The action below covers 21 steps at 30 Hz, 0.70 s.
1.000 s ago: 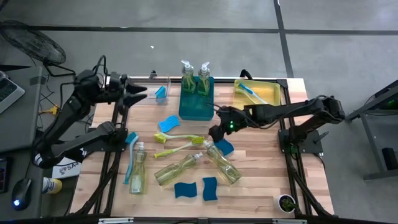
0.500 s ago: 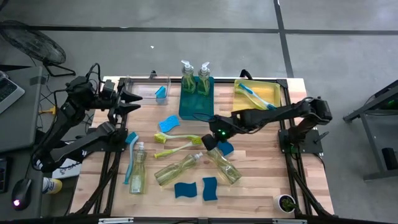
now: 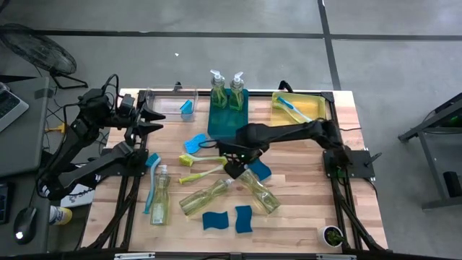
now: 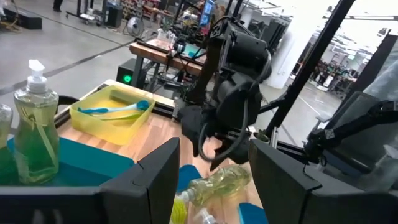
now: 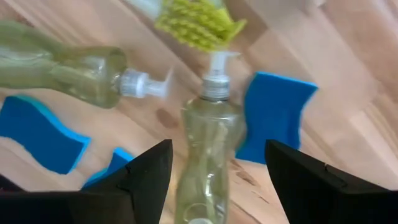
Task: Pick & Place Kitchen Sink Supplies
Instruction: Put the yellow soap dispenser into the blue bin
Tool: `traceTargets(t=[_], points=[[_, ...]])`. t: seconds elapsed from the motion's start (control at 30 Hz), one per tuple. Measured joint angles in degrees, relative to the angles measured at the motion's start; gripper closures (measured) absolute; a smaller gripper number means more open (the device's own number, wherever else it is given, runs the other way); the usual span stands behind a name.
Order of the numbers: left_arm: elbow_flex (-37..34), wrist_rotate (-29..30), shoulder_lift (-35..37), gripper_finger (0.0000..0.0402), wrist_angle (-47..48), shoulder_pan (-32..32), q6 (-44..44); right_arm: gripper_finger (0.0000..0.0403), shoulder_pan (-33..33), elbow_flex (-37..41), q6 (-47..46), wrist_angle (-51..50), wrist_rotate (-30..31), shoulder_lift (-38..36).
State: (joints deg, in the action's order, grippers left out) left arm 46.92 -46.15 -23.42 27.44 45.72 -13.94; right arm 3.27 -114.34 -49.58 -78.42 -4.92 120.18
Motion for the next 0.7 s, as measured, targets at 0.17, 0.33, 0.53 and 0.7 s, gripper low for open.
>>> traceTargets(t=[0.17,0.33,0.53,0.7], points=[[0.0,-0.54,0.0,0.0213,0.01,0.01,0.01,0.0155,-0.69,-2.21,-0.49,-0.13,-2.46,2.64],[0.0,-2.75,0.0,0.0213,0.0,0.01,-0.01,0.0155,-1.63,-1.05,0.64,-0.83,-5.17,2.73],[0.0,-2.95,0.0,0.0213,-0.01,0.01,-0.01,0.0149,-2.22,-1.01,4.37,-0.03,-6.53,2.73],[0.0,-2.97,0.0,0.0213,-0.02,0.01,-0.01,0.0108,-3.33,-0.99,7.02,0.75,-10.37,3.98]])
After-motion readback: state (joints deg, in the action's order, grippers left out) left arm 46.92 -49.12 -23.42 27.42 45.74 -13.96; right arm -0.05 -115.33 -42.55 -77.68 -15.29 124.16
